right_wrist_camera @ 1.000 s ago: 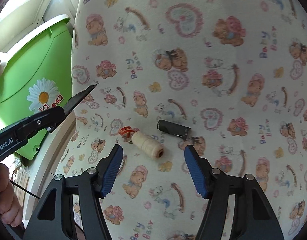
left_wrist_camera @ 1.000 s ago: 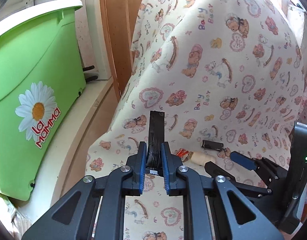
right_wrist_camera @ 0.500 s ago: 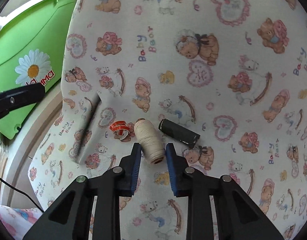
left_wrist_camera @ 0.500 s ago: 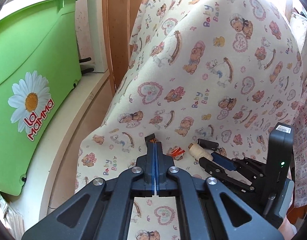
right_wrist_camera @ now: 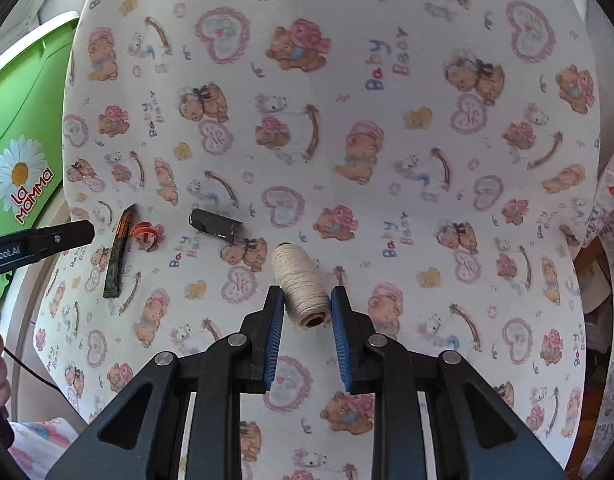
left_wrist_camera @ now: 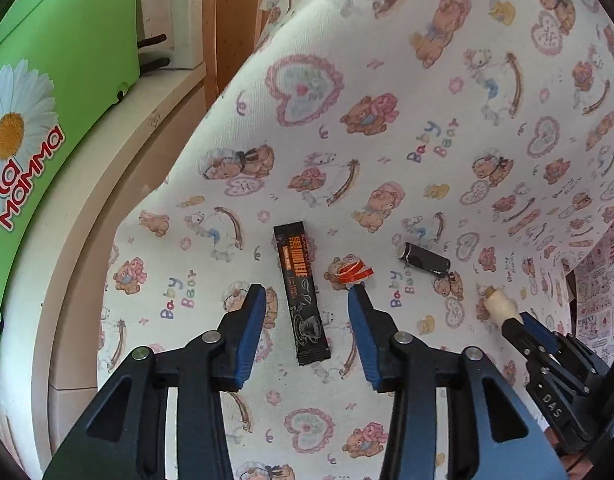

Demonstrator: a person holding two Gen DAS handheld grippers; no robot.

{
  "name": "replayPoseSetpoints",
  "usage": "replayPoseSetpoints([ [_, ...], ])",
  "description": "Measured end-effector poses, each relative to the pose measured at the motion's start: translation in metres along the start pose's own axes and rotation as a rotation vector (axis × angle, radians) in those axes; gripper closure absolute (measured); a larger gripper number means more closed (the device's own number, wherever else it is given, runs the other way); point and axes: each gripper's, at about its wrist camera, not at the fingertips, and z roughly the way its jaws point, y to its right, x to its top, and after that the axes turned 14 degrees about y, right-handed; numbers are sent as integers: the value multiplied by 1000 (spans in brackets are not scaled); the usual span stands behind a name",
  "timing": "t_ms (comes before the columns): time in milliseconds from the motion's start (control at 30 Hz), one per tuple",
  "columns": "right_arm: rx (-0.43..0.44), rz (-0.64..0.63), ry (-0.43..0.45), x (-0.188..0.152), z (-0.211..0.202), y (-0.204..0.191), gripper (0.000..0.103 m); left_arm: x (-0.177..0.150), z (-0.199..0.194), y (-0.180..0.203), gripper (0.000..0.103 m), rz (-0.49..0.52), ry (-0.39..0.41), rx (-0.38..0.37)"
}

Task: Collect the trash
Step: 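Grasp the orange-black sachet with the left gripper while the right gripper grasps the cream spool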

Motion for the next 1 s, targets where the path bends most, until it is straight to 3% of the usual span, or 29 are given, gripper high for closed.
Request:
replayPoseSetpoints([
  [167, 46, 4, -53, -4, -8, 16, 77, -10, 28, 7, 61, 45, -95, 104],
  [300, 176, 74, -125, -8, -9, 26, 77, -13, 35, 11, 64, 69, -85, 123],
  [367, 201, 94, -135, -7, -8, 32, 77, -13, 35, 13, 72, 71, -77, 115],
  [400, 212, 97, -137, -5, -7, 32, 76, -12, 35, 16, 85, 82, -73, 114],
  [433, 223, 96, -138, -3, -6, 32, 75, -13, 35, 18, 87, 96, -74, 108],
  [567, 192, 53, -114, 10, -1, 21, 51, -16, 26, 31, 87, 131, -57, 76],
  [667, 169, 33, -106, 15, 4, 15, 51, -16, 15, 38, 87, 143, -38, 50],
  [733, 152, 32, -101, 15, 5, 15, 60, -17, 6, 42, 87, 144, -24, 40],
  [767, 138, 30, -97, 15, 7, 14, 69, -17, 2, 43, 87, 135, -16, 30],
  [833, 134, 36, -77, 14, 8, 13, 76, -17, -9, 41, 87, 108, 5, 3],
  [900, 123, 40, -47, 14, 4, 12, 91, -18, -19, 40, 87, 91, 32, -19],
  [1000, 135, 37, -41, 11, 3, 12, 92, -18, -32, 39, 87, 79, 64, -26],
])
